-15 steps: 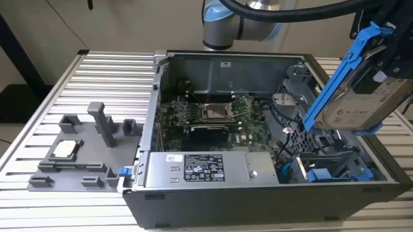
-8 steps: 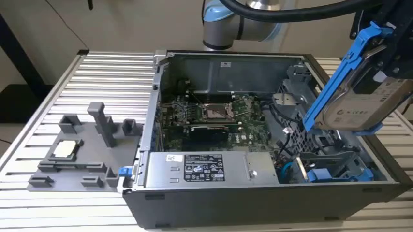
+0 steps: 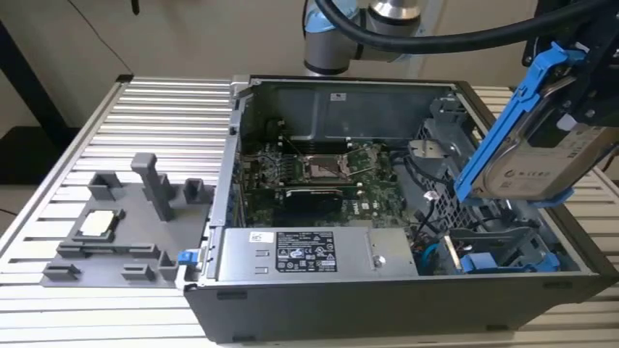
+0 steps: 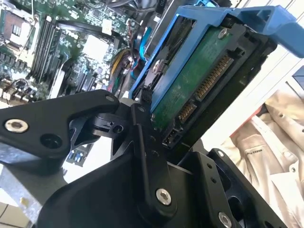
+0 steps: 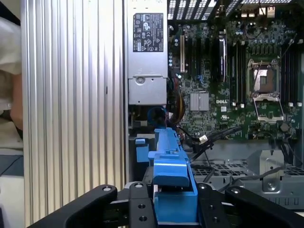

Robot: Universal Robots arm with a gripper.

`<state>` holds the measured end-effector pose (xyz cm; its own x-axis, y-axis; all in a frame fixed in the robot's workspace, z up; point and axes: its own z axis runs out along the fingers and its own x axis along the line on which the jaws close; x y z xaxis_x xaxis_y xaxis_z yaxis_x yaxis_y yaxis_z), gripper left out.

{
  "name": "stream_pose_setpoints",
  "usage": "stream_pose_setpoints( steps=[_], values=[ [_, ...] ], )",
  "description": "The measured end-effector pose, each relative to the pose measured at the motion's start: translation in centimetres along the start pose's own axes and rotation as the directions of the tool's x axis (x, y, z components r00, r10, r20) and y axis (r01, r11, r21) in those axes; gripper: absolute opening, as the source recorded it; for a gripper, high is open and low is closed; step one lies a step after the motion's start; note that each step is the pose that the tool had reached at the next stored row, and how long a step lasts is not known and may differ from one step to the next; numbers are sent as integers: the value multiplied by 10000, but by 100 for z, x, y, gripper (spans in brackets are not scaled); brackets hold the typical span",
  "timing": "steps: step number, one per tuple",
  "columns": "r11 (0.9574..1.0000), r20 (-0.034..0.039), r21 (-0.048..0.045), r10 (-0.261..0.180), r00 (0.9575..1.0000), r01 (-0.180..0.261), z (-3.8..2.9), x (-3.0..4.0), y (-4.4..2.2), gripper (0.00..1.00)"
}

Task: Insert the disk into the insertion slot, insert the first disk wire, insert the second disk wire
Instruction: 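Insert the disk into the insertion slot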

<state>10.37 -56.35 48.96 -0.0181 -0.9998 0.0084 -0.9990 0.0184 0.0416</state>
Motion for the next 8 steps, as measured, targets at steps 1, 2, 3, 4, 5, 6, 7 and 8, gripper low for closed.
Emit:
stream_pose_setpoints(
  steps=[1,2,3,4,5,6,7,8],
  values=[
    [10000,-1,9,0,10000,0,13,4,-1,33],
    [10000,0,16,0,10000,0,27,8,-2,33],
    [10000,0,23,0,10000,0,40,11,-3,33],
    [10000,1,30,1,10000,-1,53,15,-4,33],
    [10000,1,34,3,10000,-3,66,17,-6,33],
    [10000,2,36,2,10000,-2,76,19,-10,33],
    [10000,0,37,1,10000,-1,84,19,-16,33],
    [10000,0,37,2,10000,-2,94,20,-20,33]
  ],
)
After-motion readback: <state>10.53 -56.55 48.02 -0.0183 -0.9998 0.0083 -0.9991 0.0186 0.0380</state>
